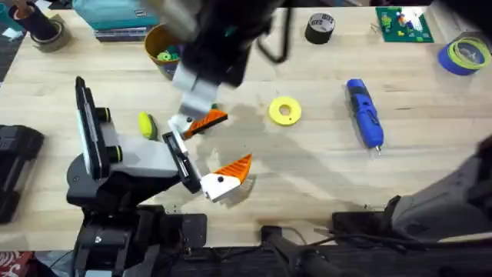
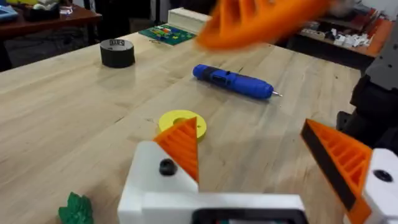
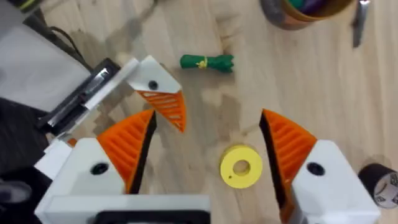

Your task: Pick up the gripper from the table and insert it into the empty holder that is missing its gripper. Then pick up a screw, insert it into the mounting hole, and use the screwdriver to tighten it. Finally, clean up the table by picking up the vegetable and placing it into the bucket.

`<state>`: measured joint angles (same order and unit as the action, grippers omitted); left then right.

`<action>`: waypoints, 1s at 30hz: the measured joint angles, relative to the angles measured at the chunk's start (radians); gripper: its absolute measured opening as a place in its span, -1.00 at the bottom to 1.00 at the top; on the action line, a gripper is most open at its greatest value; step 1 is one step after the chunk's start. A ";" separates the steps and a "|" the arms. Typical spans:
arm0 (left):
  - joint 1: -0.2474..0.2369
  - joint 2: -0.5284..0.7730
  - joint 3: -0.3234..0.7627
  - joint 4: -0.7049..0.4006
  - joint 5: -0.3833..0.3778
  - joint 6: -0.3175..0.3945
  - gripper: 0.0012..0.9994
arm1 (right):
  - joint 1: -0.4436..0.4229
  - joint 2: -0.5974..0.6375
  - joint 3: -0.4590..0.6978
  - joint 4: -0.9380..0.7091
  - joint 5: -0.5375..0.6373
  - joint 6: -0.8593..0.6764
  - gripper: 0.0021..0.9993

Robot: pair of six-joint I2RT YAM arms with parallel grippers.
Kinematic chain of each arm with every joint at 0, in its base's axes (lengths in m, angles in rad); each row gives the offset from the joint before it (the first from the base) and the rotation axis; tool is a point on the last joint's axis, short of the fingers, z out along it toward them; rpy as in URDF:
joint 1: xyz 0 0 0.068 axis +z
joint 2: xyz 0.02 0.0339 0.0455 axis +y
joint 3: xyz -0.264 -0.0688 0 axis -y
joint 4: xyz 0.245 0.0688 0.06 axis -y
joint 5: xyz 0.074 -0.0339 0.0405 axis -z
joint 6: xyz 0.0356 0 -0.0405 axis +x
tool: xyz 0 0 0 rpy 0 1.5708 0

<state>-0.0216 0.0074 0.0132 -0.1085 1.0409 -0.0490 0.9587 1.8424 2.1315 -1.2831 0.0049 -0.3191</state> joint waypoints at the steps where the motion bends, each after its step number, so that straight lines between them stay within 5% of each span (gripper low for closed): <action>1: 0.000 0.000 0.000 0.000 0.000 0.000 0.97 | -0.019 -0.019 0.000 0.000 -0.012 0.000 0.99; 7: 0.000 0.000 0.000 0.000 0.003 0.000 0.97 | -0.117 -0.124 -0.054 0.013 -0.074 -0.011 0.99; 17: 0.000 0.000 0.000 0.000 0.003 0.001 0.97 | -0.248 -0.412 -0.511 0.273 -0.154 -0.047 0.99; 30: 0.000 0.000 0.000 0.000 0.003 0.003 0.97 | -0.586 -0.628 -0.883 0.334 -0.674 -0.334 0.99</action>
<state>-0.0216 0.0072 0.0132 -0.1089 1.0441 -0.0456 0.3725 1.2144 1.2488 -0.9490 -0.6686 -0.6528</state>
